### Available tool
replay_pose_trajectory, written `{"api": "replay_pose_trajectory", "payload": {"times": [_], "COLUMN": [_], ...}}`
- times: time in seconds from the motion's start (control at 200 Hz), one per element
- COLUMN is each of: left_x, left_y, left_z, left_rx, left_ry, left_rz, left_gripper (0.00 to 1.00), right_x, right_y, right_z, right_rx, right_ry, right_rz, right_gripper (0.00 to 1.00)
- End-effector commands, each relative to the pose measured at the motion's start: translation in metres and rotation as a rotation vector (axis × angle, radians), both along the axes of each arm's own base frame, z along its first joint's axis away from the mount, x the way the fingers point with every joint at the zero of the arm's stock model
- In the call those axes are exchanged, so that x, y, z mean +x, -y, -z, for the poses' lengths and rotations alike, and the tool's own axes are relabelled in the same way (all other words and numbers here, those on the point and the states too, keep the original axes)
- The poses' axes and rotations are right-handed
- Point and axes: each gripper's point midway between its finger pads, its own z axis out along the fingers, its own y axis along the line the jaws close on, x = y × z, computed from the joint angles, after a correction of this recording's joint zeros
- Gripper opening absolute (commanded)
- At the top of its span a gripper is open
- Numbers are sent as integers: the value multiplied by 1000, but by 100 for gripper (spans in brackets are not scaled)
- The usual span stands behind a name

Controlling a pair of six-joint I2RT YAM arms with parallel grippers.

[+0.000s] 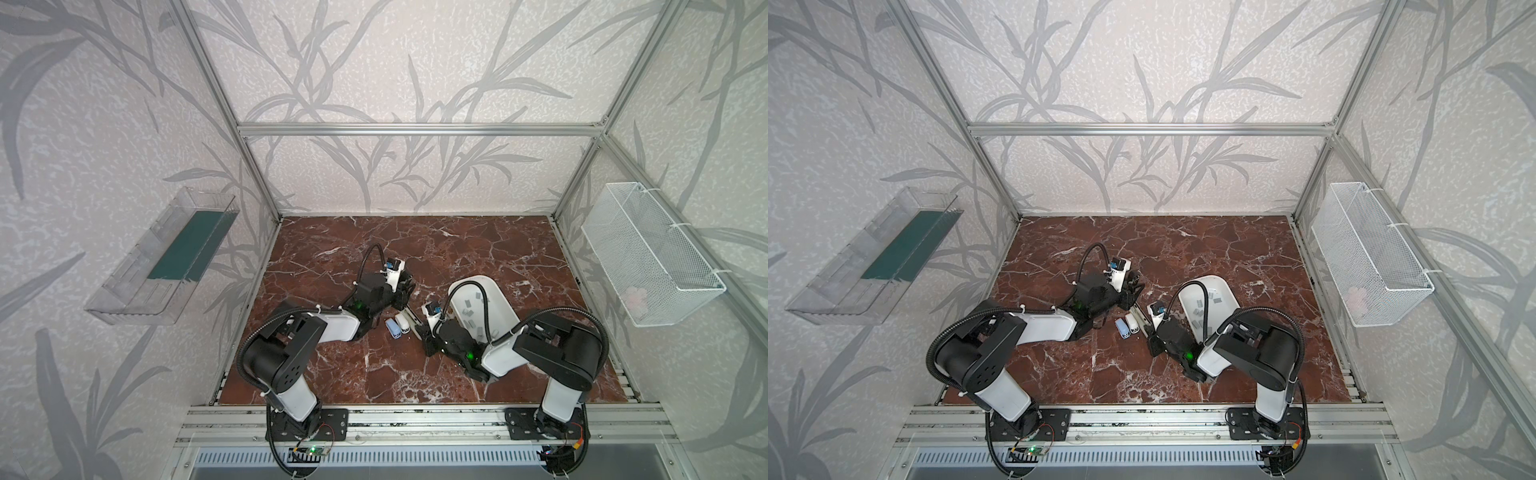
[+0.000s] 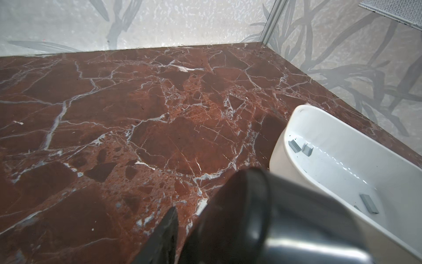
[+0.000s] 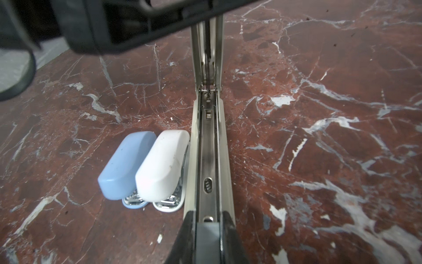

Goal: Load the staples into the stapler

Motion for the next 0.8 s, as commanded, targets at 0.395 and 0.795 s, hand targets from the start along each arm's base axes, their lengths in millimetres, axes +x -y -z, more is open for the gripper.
{"api": "replay_pose_trajectory", "payload": {"times": [0.395,0.795], "left_x": [-50,-56], "left_y": [27,25], "left_z": [7,12], "left_rx": [-1,2], "left_ry": [44,61], "left_rz": [181,196], "left_gripper": [61,83], "right_x": [1,1], "right_y": [1,1], "right_z": [7,5], "right_rx": [16,17], "right_ry": [44,54], "right_rz": [-2,2], "right_gripper": [6,7]}}
